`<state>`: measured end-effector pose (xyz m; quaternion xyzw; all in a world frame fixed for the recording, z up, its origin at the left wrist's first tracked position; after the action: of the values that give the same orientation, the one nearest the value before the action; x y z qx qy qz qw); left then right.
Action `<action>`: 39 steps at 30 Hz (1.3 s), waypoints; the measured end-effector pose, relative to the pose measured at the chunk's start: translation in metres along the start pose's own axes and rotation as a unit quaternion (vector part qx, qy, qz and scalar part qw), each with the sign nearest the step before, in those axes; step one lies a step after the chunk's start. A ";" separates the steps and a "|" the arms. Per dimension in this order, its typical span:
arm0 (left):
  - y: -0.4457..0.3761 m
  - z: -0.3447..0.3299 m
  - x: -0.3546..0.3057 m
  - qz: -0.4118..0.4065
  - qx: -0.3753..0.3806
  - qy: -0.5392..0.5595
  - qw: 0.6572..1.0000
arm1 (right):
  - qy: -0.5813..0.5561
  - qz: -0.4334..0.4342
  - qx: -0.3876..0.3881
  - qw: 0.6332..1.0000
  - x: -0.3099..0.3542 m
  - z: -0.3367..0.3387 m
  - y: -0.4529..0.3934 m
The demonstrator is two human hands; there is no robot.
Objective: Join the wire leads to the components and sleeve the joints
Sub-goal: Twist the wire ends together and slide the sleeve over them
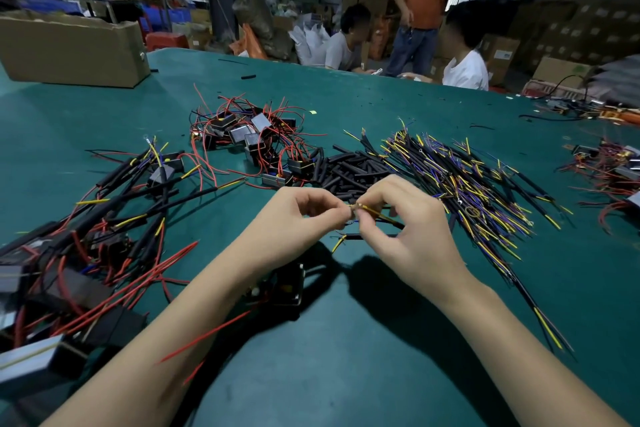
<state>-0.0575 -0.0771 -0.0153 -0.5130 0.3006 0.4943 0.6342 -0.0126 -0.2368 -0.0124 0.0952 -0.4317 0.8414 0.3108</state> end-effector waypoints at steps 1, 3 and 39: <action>0.000 0.000 -0.001 -0.040 -0.011 -0.051 0.998 | -0.044 -0.044 0.010 0.998 0.000 0.000 0.000; 0.002 -0.002 -0.002 -0.125 -0.035 -0.165 0.978 | -0.114 -0.130 0.029 0.985 -0.002 0.000 -0.001; 0.006 -0.012 -0.008 -0.381 -0.136 -0.506 0.762 | -0.277 -0.344 0.147 0.885 0.002 0.009 -0.007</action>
<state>-0.0647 -0.0916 -0.0136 -0.3419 -0.3548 0.4352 0.7536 -0.0115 -0.2399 -0.0012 0.5115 -0.3122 0.6746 0.4310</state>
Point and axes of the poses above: each hand's wrist, its own y-axis away from the middle knuckle, its own z-axis out of the back of the hand, x = y × z, the point moved 1 cm from there along -y, towards the middle knuckle, and after that the axes turned 8 degrees about -z, right-handed, at the moved point
